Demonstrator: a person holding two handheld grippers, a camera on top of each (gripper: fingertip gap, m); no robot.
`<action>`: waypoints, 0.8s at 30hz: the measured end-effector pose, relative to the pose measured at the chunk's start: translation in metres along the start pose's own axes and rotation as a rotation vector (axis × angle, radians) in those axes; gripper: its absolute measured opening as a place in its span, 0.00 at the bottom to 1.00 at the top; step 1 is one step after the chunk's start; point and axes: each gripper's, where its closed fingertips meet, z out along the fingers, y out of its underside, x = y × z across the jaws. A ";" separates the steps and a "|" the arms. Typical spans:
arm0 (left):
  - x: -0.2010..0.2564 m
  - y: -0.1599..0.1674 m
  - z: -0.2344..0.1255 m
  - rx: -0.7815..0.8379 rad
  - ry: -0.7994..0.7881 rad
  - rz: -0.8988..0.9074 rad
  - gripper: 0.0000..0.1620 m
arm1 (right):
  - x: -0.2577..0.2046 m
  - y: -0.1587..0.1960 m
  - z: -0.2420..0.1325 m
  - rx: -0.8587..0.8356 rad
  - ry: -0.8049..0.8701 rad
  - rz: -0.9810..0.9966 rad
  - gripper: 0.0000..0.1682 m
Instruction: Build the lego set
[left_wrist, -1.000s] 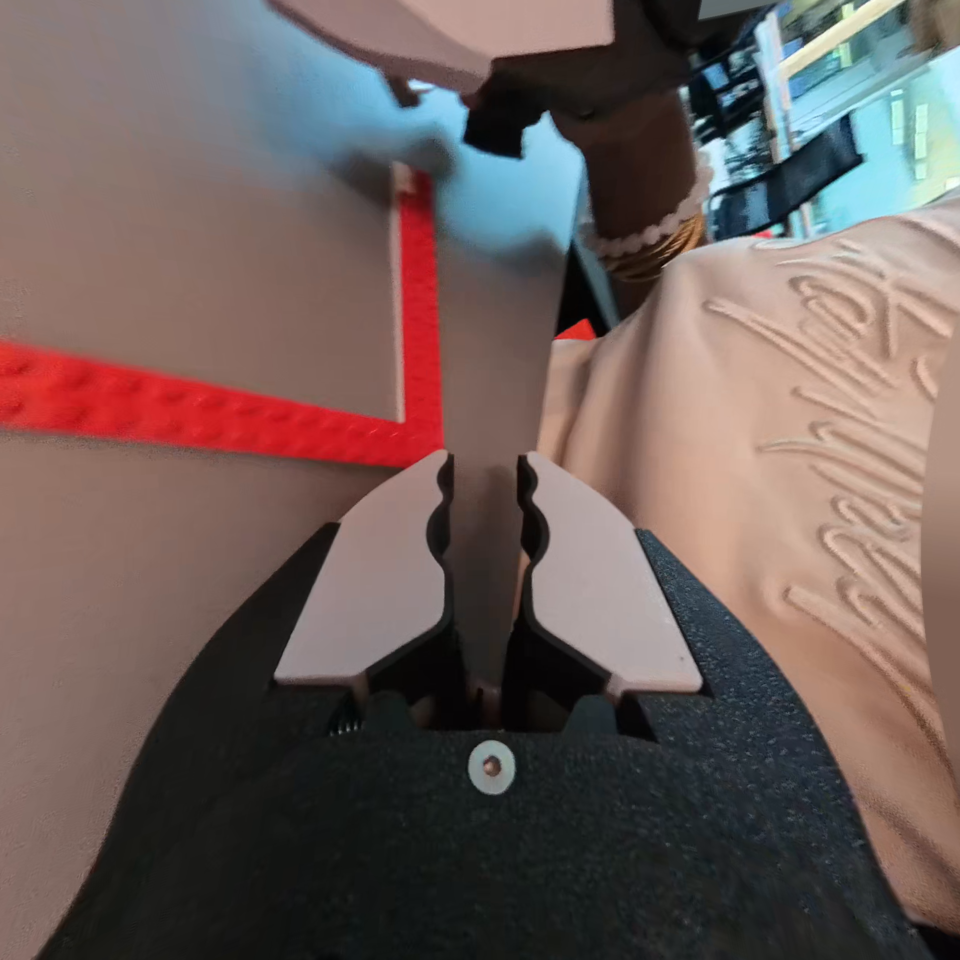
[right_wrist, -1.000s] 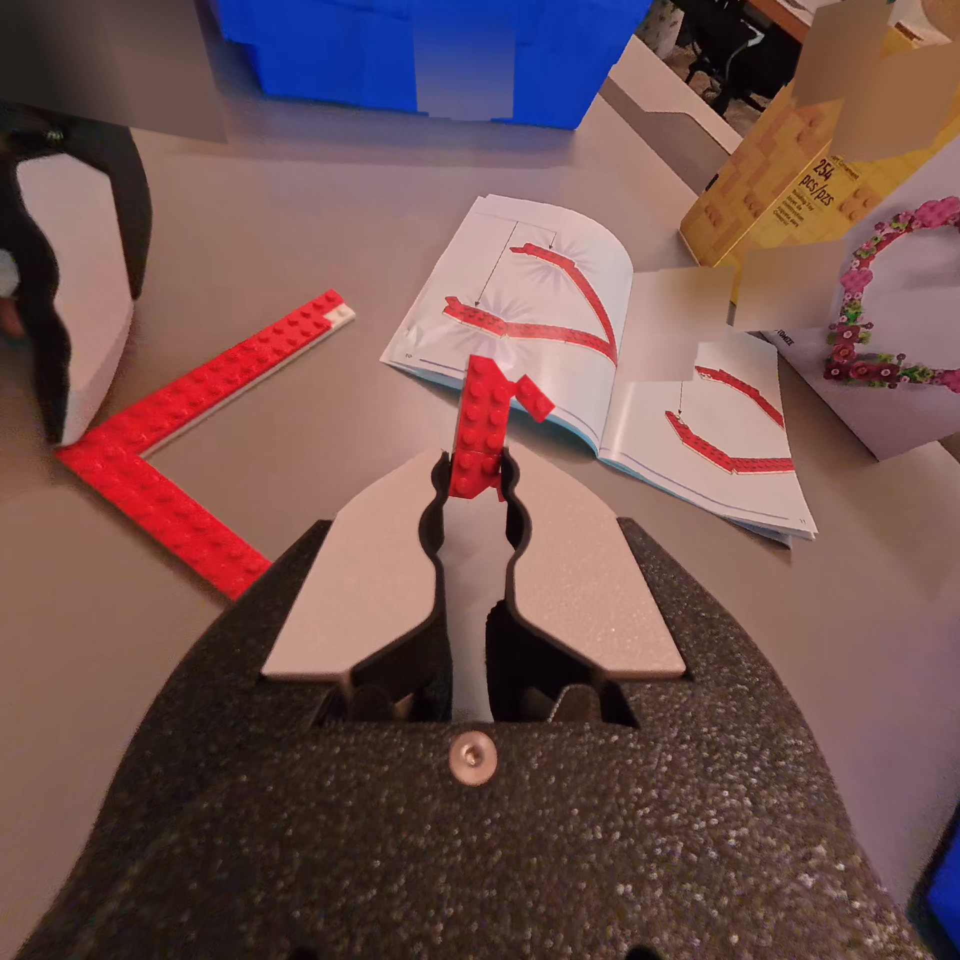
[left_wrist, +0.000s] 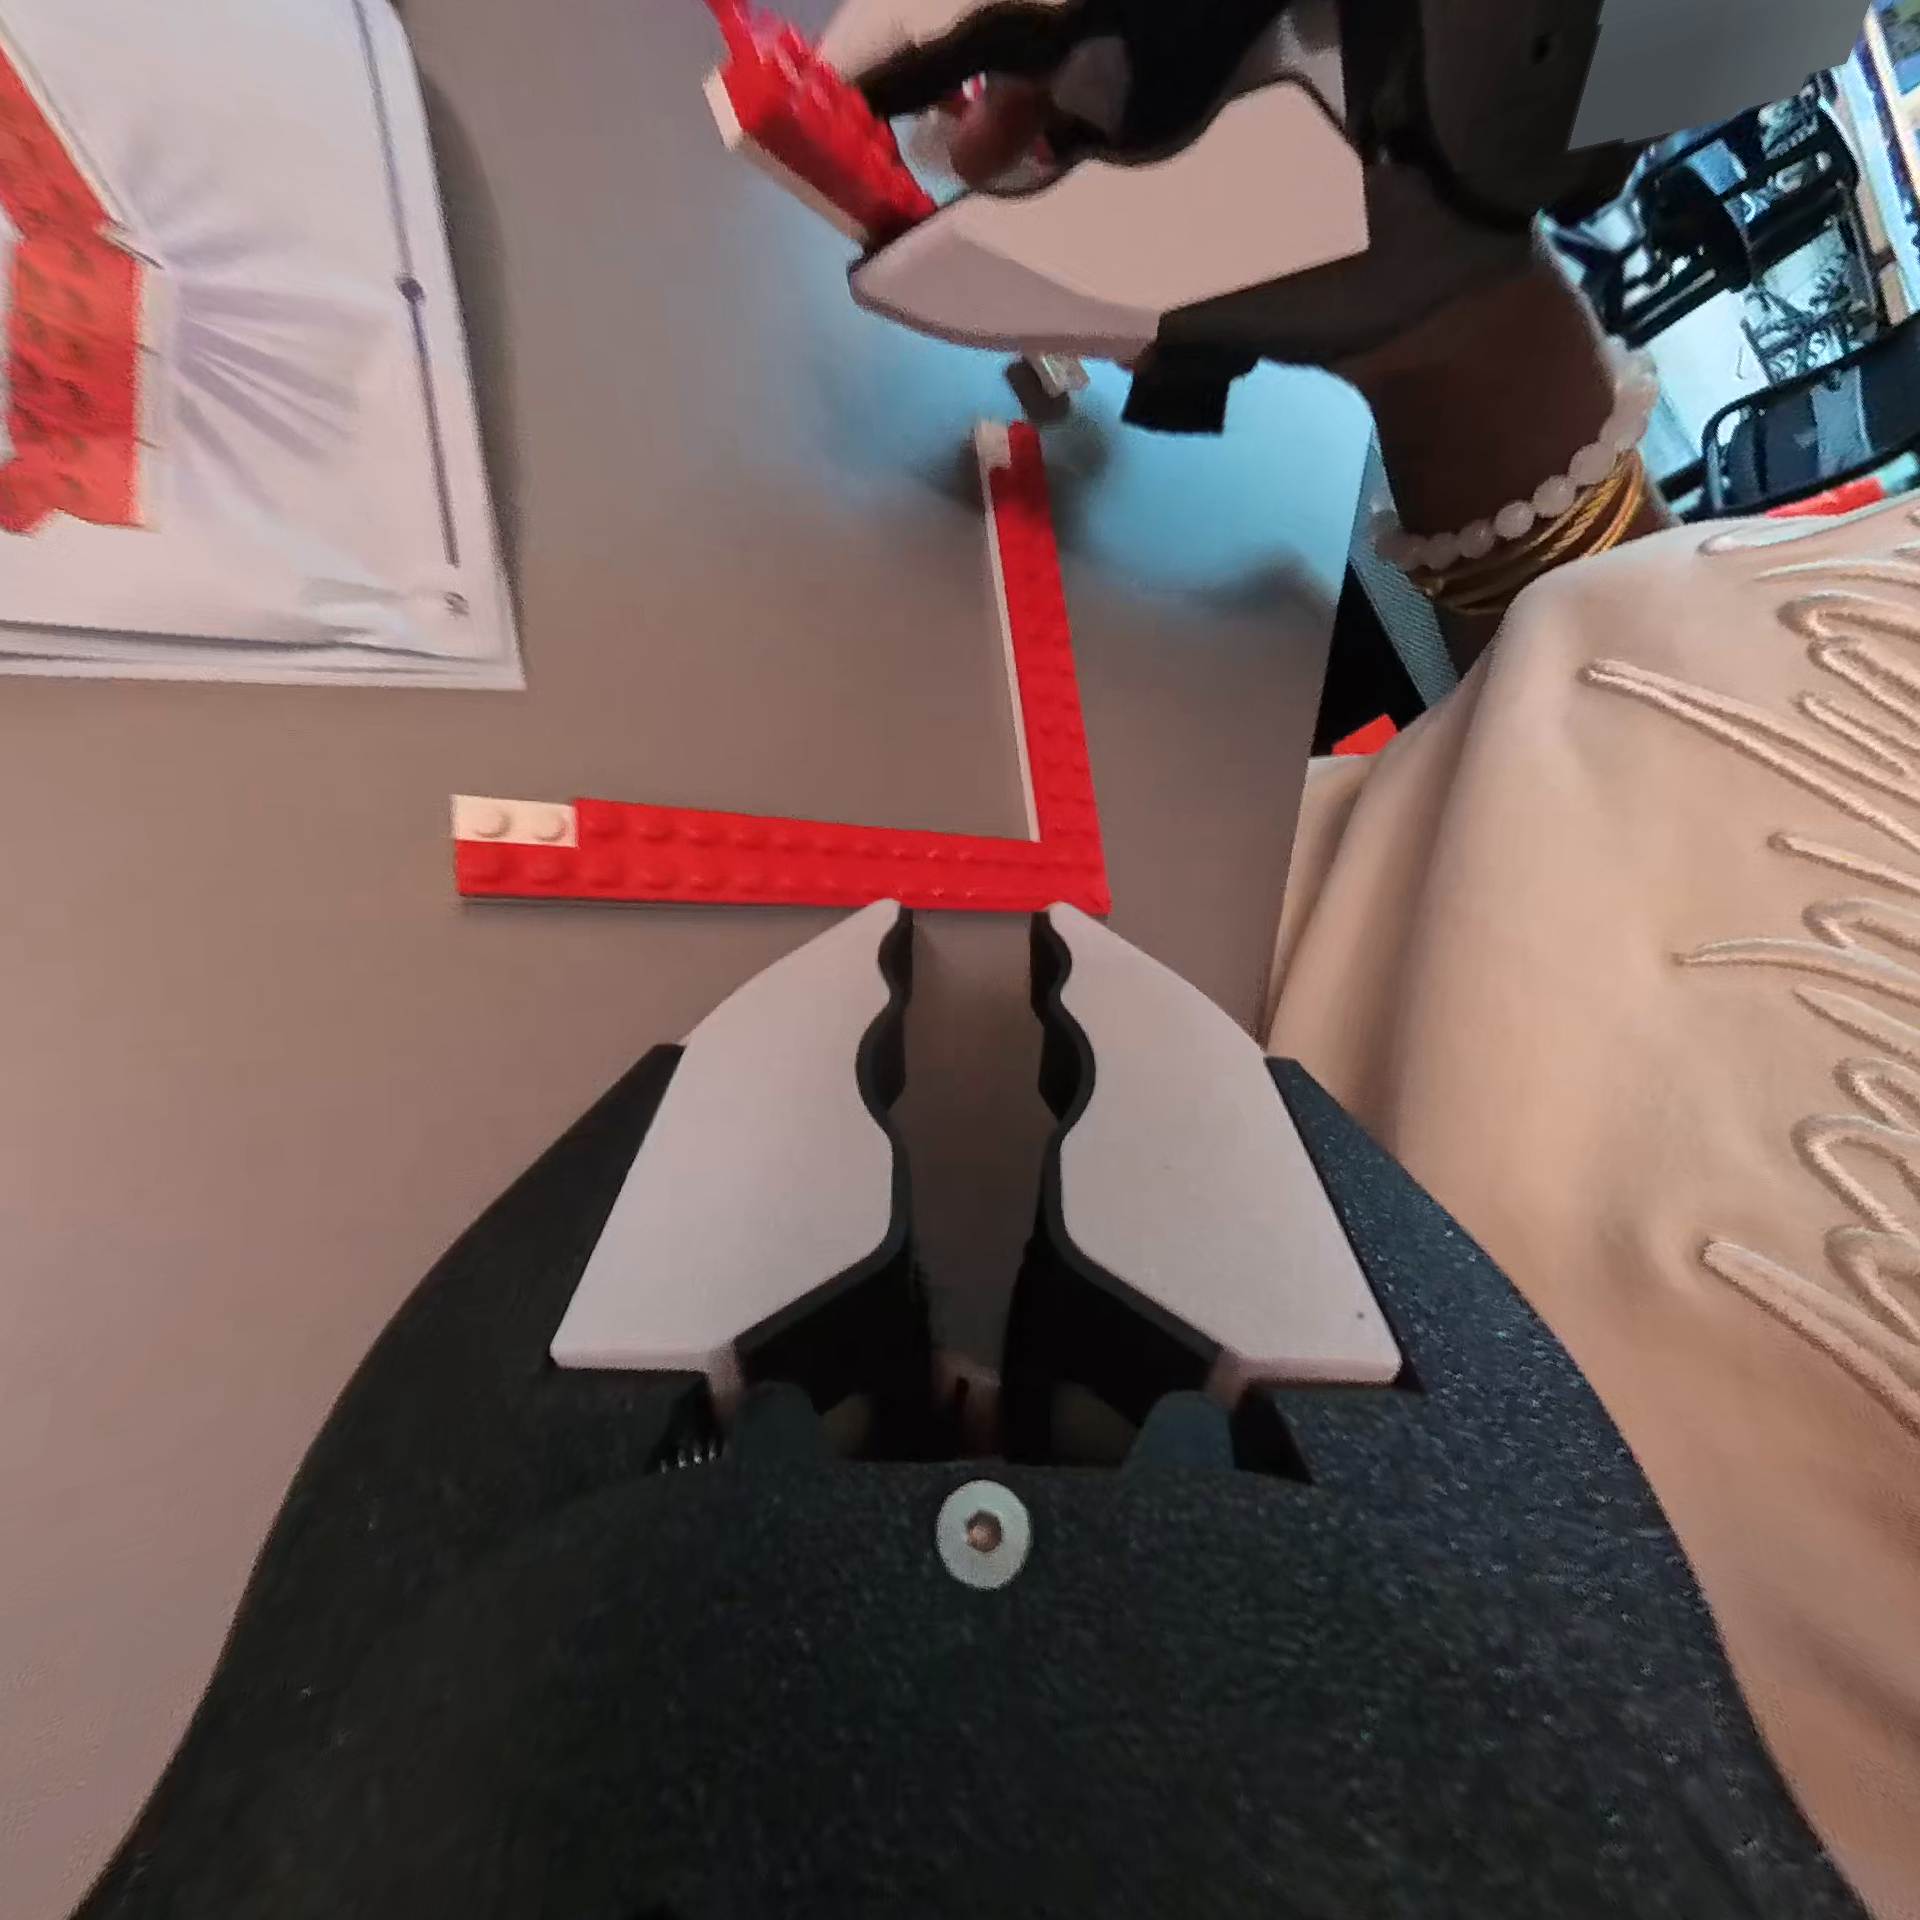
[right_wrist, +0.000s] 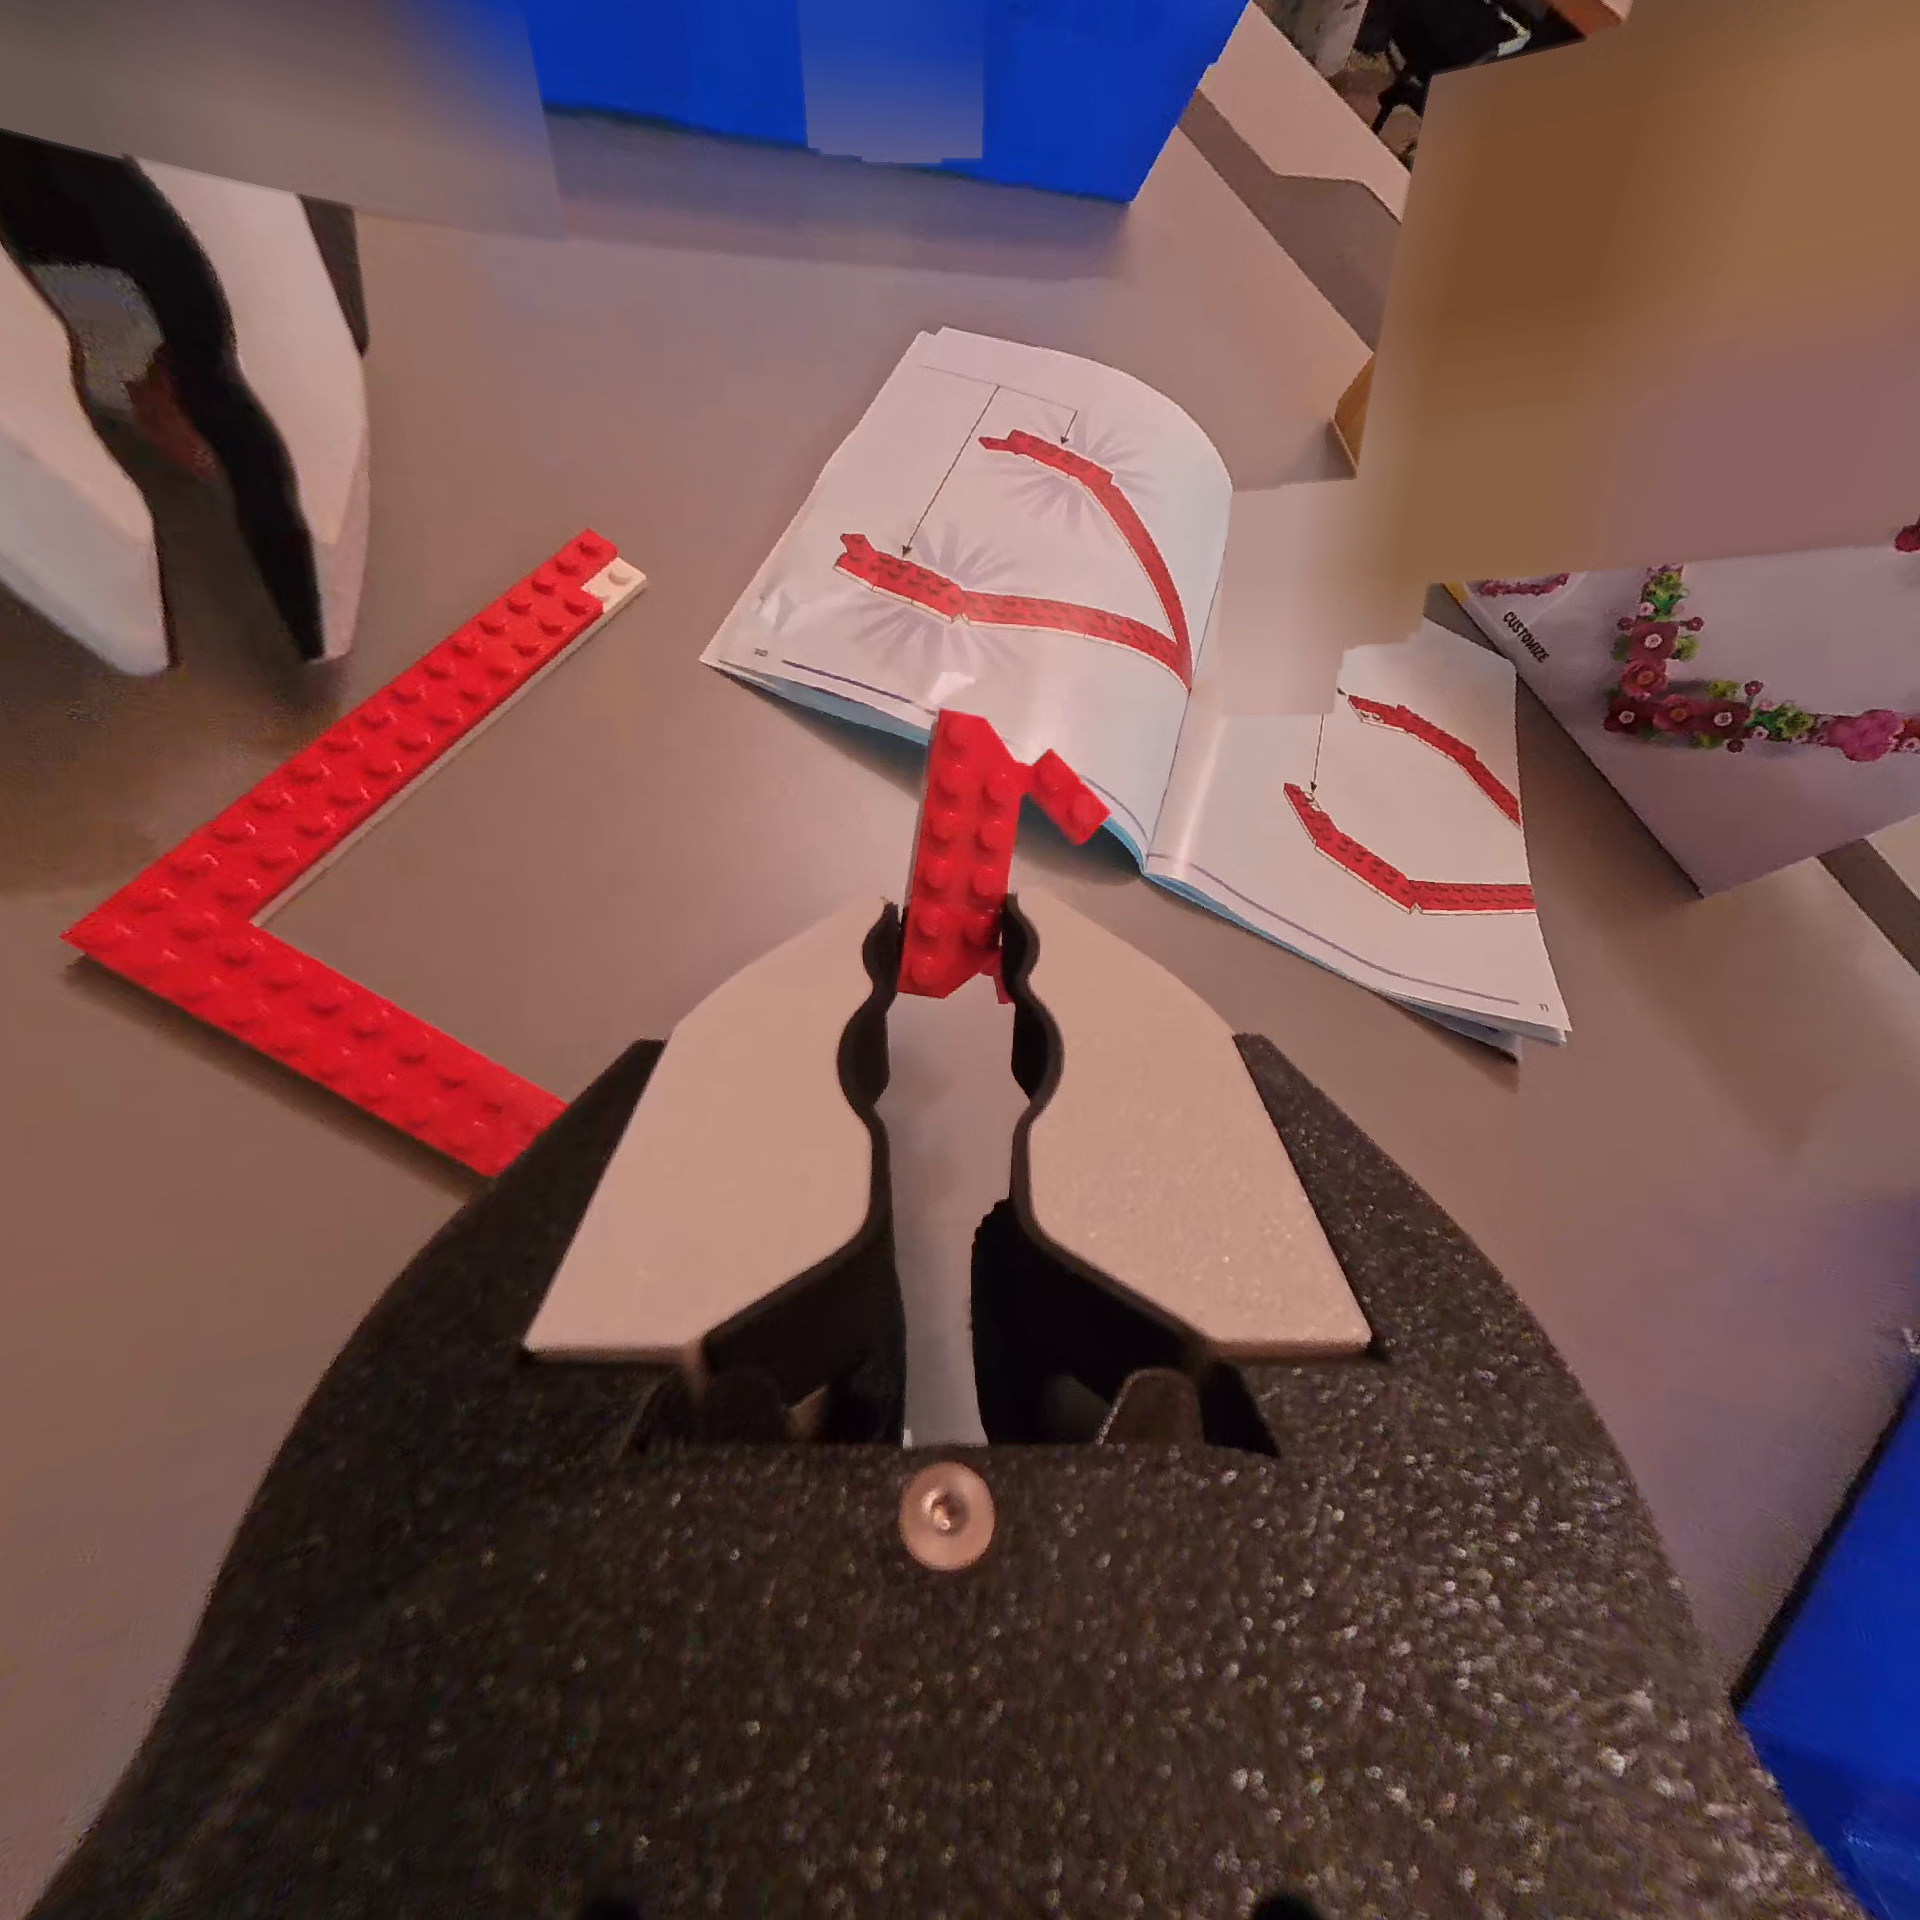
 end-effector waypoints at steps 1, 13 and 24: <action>-0.003 -0.004 -0.002 0.015 -0.011 0.006 0.13 | 0.001 0.001 0.001 -0.001 -0.002 0.003 0.11; -0.087 -0.048 -0.035 0.097 -0.426 0.190 0.15 | 0.009 -0.008 0.021 0.015 -0.035 -0.023 0.11; -0.106 -0.072 -0.038 0.297 -0.444 0.186 0.15 | 0.050 -0.027 0.046 0.127 0.100 -0.009 0.11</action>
